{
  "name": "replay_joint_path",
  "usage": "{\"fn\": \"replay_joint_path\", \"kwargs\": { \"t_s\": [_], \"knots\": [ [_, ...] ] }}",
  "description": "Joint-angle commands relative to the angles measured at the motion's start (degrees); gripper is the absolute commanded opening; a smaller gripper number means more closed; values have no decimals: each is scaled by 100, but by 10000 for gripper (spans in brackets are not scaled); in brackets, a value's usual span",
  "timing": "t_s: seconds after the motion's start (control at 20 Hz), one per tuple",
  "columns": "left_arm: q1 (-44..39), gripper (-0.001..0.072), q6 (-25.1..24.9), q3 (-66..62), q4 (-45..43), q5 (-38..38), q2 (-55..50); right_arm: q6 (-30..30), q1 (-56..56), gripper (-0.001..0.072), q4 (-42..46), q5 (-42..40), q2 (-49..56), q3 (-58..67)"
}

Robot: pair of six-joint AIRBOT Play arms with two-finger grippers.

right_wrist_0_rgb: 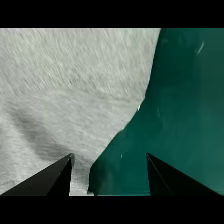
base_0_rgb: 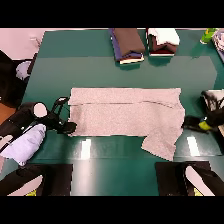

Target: Fold the shirts.

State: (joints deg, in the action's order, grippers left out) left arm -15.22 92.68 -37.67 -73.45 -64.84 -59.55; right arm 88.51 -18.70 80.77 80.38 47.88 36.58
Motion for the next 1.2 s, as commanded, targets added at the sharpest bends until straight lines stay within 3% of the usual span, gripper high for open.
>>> {"fn": "replay_joint_path", "kwargs": {
  "t_s": [0.0, 0.5, 0.75, 0.95, 1.15],
  "knots": [
    [-4, 25, -17, -52, -28, -9, 0, 17, -138, 497, -192, -232, -157, -955],
    [-4, 25, -127, -50, -28, -22, 0, 516, 1091, 433, -319, -1113, 452, -1117],
    [-4, 24, -186, -59, -323, -297, 7, 509, 1515, 18, -282, -1220, 605, -1113],
    [-4, 23, 33, -57, -929, -643, 686, 529, 1539, 15, 317, -616, -138, -942],
    [-2, 24, 48, -59, -929, -1344, 1541, 535, 1534, 15, 968, 369, -1108, -369]
  ]
}}
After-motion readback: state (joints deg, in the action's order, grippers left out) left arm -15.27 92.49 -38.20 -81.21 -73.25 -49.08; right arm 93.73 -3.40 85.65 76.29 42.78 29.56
